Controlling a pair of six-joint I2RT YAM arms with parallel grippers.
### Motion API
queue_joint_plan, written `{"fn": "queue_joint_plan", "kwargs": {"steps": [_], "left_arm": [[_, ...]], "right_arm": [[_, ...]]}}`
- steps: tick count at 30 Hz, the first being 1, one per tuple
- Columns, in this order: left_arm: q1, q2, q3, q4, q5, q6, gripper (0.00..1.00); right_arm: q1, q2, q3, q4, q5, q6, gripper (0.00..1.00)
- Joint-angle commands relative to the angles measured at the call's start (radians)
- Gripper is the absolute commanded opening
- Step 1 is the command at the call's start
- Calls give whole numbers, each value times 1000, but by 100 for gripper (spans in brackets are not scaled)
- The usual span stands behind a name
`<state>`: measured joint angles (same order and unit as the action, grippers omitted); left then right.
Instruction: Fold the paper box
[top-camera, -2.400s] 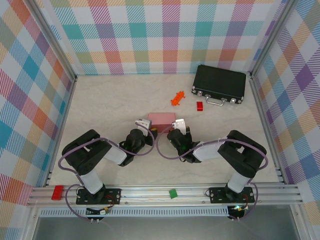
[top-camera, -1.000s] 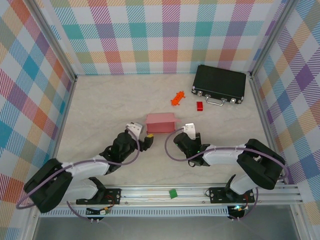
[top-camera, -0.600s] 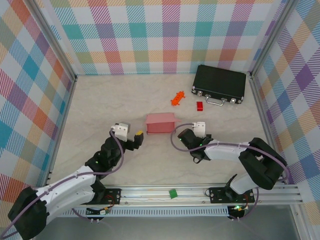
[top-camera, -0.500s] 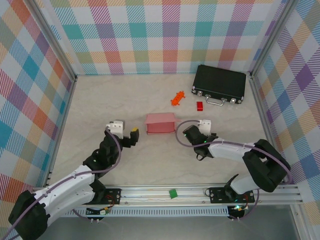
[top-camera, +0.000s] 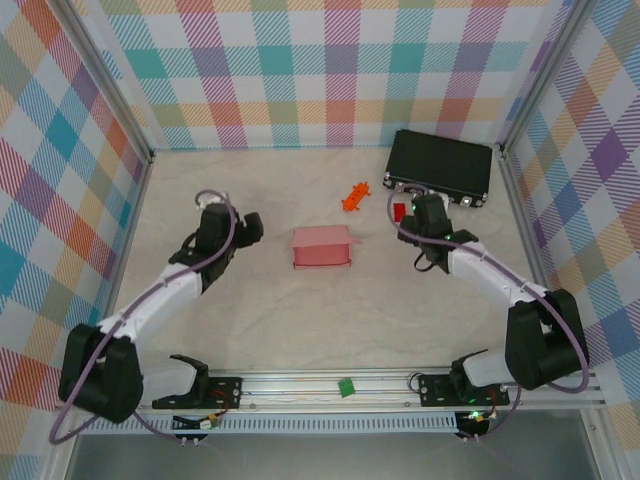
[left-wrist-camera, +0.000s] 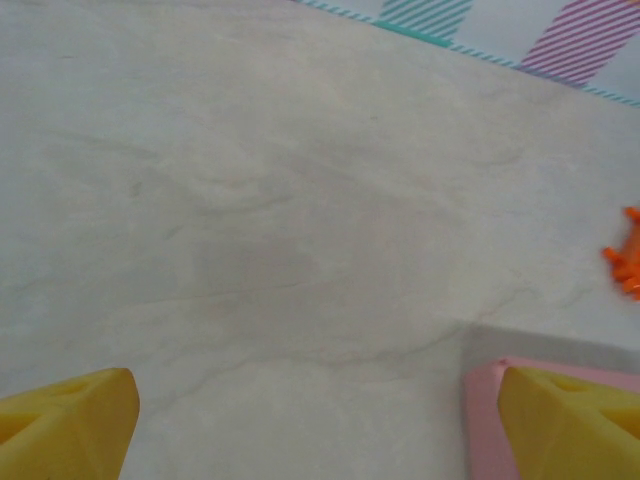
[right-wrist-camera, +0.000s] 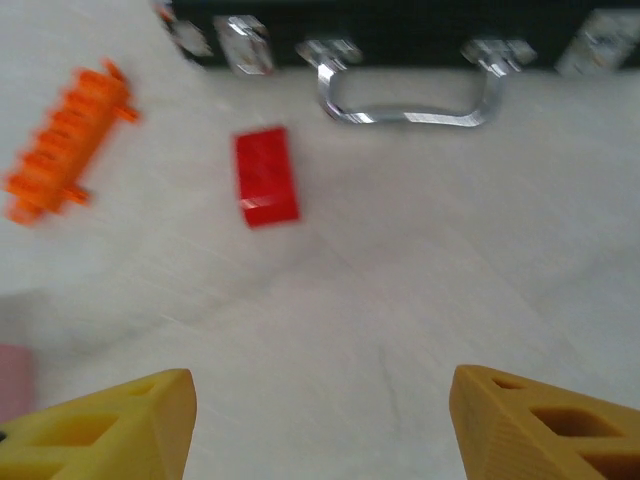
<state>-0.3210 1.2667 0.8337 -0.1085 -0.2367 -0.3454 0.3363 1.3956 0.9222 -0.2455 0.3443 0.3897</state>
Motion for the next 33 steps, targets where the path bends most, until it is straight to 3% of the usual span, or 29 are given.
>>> {"fn": "queue_joint_plan", "kwargs": {"steps": [1, 9, 13, 22, 33], "left_arm": [[8, 91, 134, -102, 168, -17, 92], [3, 260, 341, -264, 365, -88, 89], [-18, 306, 368, -304, 404, -102, 85], [-58, 392, 384, -323, 455, -139, 64], [-78, 435, 382, -335, 479, -136, 53]], "right_arm": [[-9, 56, 132, -83, -251, -80, 68], [2, 240, 381, -207, -582, -71, 64], [54, 312, 429, -247, -586, -84, 62], [87, 393, 429, -248, -626, -57, 56], [102, 434, 424, -250, -625, -52, 52]]}}
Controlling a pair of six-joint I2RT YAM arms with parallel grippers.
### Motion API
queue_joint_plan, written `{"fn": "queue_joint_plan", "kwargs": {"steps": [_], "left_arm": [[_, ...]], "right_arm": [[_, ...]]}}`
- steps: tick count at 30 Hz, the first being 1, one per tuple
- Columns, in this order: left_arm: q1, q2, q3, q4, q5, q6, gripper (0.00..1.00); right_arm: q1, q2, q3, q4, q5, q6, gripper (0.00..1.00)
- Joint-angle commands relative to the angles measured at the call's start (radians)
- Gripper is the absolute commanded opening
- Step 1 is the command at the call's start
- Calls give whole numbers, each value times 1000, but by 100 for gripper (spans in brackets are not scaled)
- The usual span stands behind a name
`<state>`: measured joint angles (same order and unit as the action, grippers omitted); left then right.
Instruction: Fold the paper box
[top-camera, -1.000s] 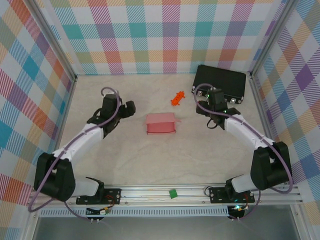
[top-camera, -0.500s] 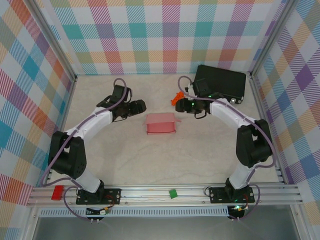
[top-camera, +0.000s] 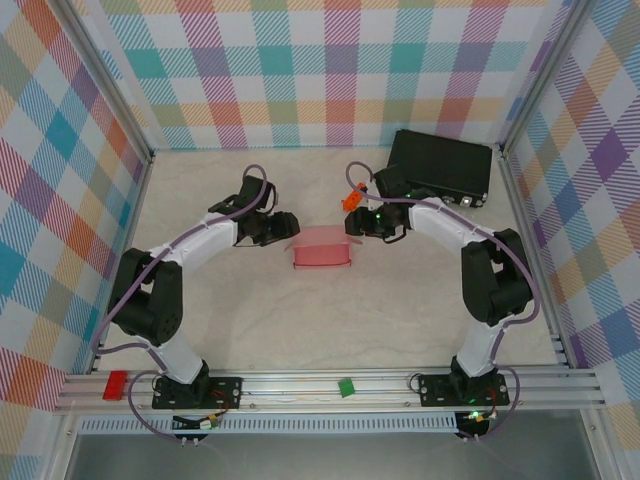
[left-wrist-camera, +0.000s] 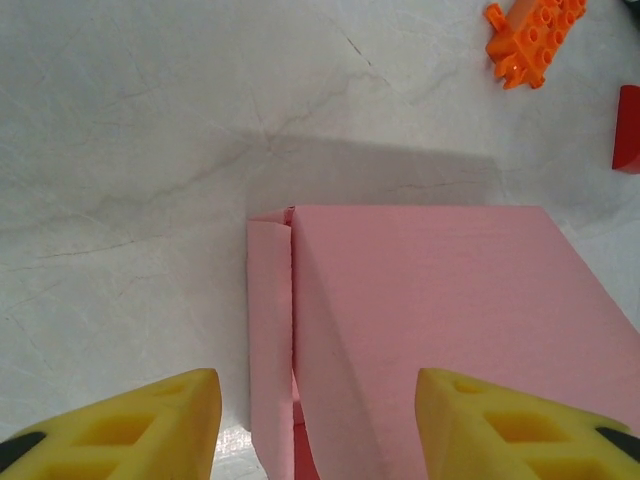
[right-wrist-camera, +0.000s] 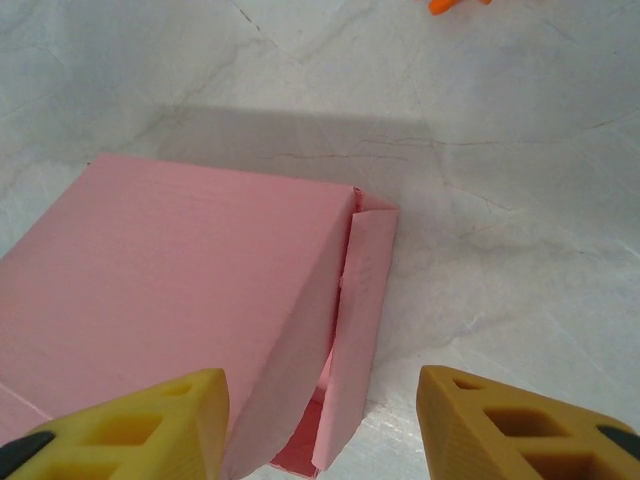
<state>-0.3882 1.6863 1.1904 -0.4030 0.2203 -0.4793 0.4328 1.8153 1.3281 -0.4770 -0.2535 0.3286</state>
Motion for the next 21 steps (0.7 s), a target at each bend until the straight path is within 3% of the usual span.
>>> {"fn": "queue_joint_plan", "kwargs": {"steps": [1, 7, 21], "left_arm": [[-11, 19, 23, -42, 21, 0, 53], [-20, 35, -22, -30, 21, -3, 44], [-42, 62, -91, 1, 5, -13, 42]], "right_arm": [[7, 17, 16, -17, -28, 10, 52], [18, 36, 1, -17, -25, 15, 51], [53, 85, -26, -25, 25, 19, 46]]}}
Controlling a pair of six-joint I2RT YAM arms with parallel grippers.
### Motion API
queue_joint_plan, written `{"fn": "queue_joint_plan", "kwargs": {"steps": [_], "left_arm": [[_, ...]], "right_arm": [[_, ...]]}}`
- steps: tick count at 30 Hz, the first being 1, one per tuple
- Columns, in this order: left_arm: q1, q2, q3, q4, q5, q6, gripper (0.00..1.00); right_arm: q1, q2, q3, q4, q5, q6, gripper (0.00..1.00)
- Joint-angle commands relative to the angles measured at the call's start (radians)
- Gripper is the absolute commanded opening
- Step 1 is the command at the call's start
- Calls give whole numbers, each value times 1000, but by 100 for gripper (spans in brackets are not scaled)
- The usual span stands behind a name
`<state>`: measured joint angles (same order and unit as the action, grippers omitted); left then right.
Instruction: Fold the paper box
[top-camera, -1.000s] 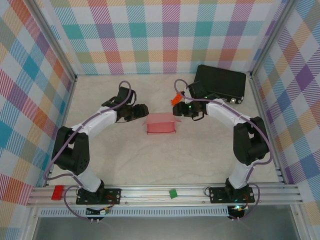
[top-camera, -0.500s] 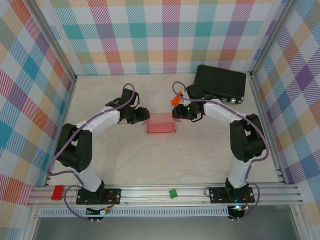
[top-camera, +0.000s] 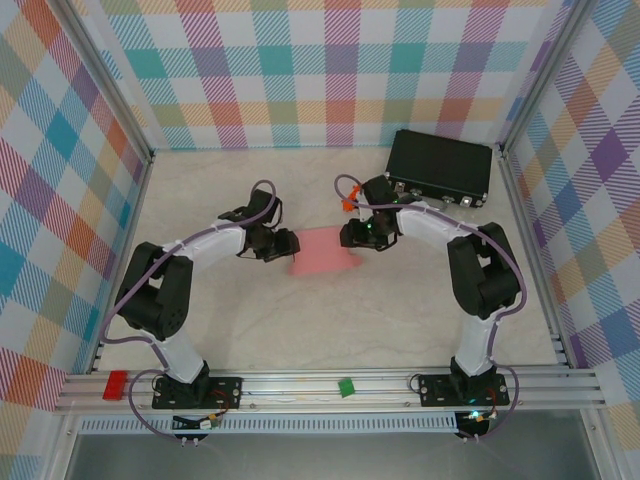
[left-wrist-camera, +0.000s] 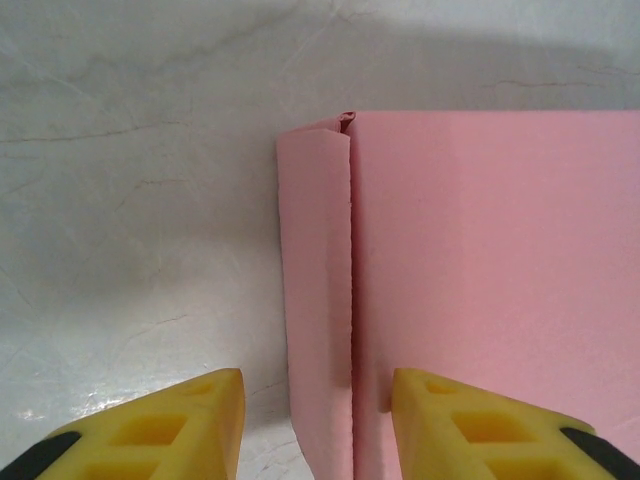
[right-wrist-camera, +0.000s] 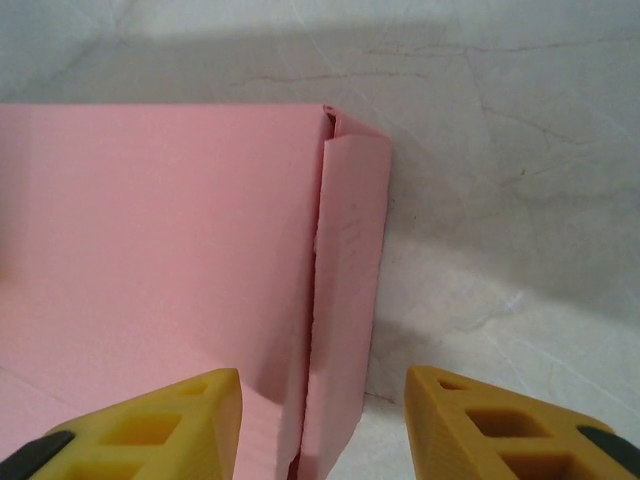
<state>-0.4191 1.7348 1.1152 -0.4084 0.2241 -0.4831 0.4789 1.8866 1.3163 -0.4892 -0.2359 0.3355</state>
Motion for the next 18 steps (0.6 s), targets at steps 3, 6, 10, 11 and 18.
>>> {"fn": "queue_joint_plan", "kwargs": {"steps": [3, 6, 10, 11, 18], "left_arm": [[-15, 14, -28, 13, 4, -11, 41], [-19, 11, -41, 14, 6, -20, 39], [-27, -4, -62, 26, 4, -34, 36], [-30, -7, -65, 28, 3, -36, 35], [-50, -40, -99, 33, 14, -67, 34]], "right_arm": [[14, 25, -15, -12, 9, 14, 44], [20, 41, -12, -11, 10, 14, 41], [25, 65, -2, -9, 10, 14, 35], [26, 71, 2, -11, 10, 12, 35], [32, 130, 71, -42, -2, -33, 34]]}}
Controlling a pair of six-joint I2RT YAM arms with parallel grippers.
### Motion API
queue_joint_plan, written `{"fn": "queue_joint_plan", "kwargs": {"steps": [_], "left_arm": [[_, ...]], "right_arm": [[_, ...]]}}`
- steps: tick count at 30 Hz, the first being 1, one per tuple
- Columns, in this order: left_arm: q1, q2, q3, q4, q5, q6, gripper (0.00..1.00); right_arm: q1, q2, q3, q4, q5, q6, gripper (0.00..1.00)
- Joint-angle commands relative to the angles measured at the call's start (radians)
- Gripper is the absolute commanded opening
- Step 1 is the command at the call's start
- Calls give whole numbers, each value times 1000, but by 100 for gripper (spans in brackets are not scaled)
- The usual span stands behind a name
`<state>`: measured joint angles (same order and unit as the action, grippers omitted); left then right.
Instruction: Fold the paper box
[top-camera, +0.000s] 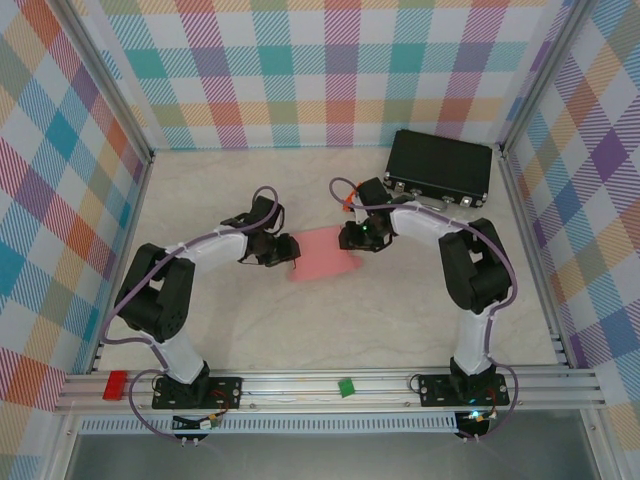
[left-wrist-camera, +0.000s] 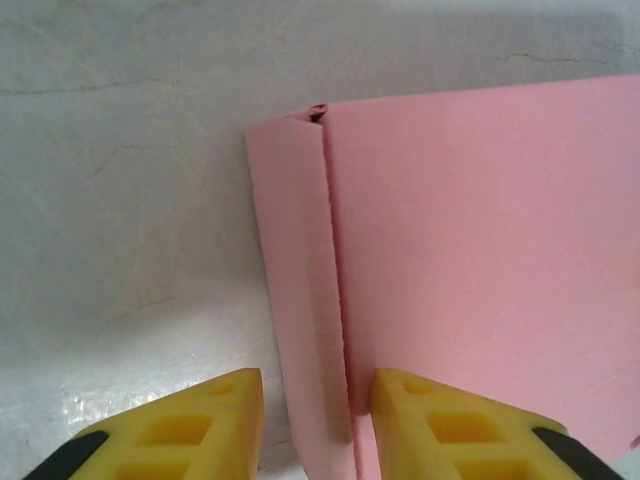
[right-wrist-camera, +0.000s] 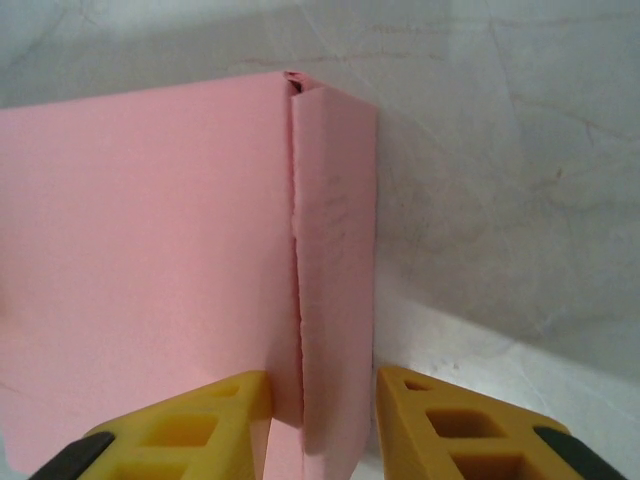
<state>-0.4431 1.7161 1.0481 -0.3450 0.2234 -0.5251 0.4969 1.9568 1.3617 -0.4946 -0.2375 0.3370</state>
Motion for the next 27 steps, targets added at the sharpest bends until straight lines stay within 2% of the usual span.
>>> {"fn": "queue_joint_plan", "kwargs": {"steps": [1, 5, 10, 16, 20, 21, 27], "left_arm": [[-32, -28, -36, -31, 15, -28, 34], [-46, -51, -54, -40, 3, -47, 33], [-55, -68, -88, -27, 11, -97, 27], [-74, -107, -123, -9, 20, -148, 28], [-74, -163, -134, -12, -2, -154, 34], [-74, -178, -128, -19, -8, -149, 37], [-74, -234, -51, -113, -68, -76, 53]], "right_arm": [[14, 72, 43, -46, -8, -46, 34], [14, 114, 97, -67, -48, -85, 31], [20, 160, 164, -99, -98, -142, 30], [28, 187, 232, -136, -54, -187, 31], [21, 159, 253, -131, -6, -158, 35], [15, 145, 257, -128, -5, -143, 38], [-28, 13, 227, -88, 20, -44, 48]]}}
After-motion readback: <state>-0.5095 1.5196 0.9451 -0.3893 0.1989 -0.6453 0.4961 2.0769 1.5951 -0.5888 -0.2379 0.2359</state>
